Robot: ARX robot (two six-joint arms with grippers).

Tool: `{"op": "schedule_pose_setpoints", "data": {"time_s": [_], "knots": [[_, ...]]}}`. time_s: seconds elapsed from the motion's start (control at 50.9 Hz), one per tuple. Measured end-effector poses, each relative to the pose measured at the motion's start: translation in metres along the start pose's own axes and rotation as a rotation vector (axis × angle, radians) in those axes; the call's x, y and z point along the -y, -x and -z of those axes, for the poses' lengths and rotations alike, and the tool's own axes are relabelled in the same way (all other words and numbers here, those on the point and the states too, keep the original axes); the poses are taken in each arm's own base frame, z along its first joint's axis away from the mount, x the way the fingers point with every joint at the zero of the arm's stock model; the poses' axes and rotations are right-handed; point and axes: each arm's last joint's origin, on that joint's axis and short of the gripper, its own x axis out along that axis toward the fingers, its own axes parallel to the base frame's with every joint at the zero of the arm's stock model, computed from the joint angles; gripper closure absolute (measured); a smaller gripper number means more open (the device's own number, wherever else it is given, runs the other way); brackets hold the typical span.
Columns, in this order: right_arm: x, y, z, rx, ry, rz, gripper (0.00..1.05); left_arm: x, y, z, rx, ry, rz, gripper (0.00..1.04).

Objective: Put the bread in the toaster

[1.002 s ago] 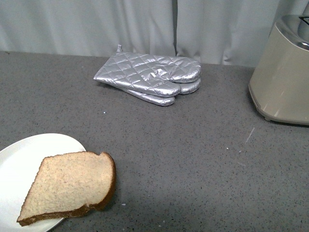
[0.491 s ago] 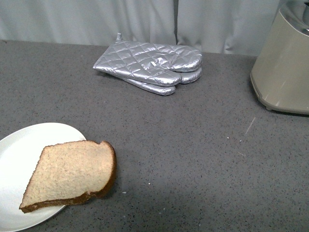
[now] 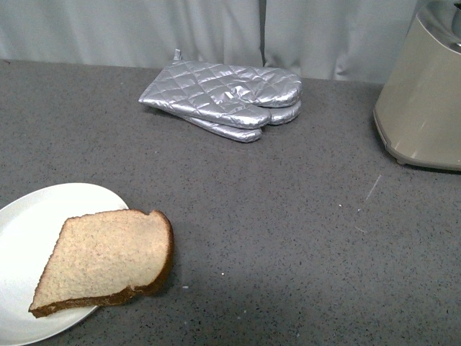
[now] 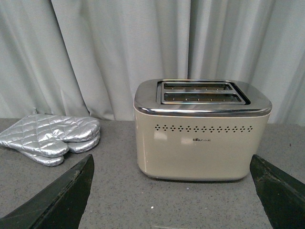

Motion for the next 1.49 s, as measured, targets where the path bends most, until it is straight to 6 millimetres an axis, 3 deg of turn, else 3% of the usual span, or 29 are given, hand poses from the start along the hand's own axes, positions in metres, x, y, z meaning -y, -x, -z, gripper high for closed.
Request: {"op": "schedule_pose_setpoints", "data": {"time_s": [1.022, 1.081, 1.16, 1.238, 1.376, 1.494], "knots": [[0.0, 0.0, 0.0, 0.0, 0.0, 0.0, 0.09, 0.0, 0.0, 0.0, 0.0, 0.0, 0.0, 0.07], [0.0, 0.0, 0.0, 0.0, 0.0, 0.0, 0.09, 0.0, 0.0, 0.001, -0.084, 0.102, 0.067, 0.07], [0.0, 0.0, 0.0, 0.0, 0.0, -0.003, 0.09, 0.001, -0.004, 0.006, -0.328, 0.436, 0.117, 0.07], [0.0, 0.0, 0.0, 0.0, 0.0, -0.002, 0.09, -0.001, -0.015, 0.005, -0.382, 0.702, 0.086, 0.07], [0.0, 0.0, 0.0, 0.0, 0.0, -0.002, 0.09, -0.008, -0.043, -0.009, -0.346, 0.853, 0.092, 0.07], [0.0, 0.0, 0.0, 0.0, 0.0, -0.002, 0.09, -0.021, -0.083, -0.02, -0.324, 0.878, 0.122, 0.07]]}}
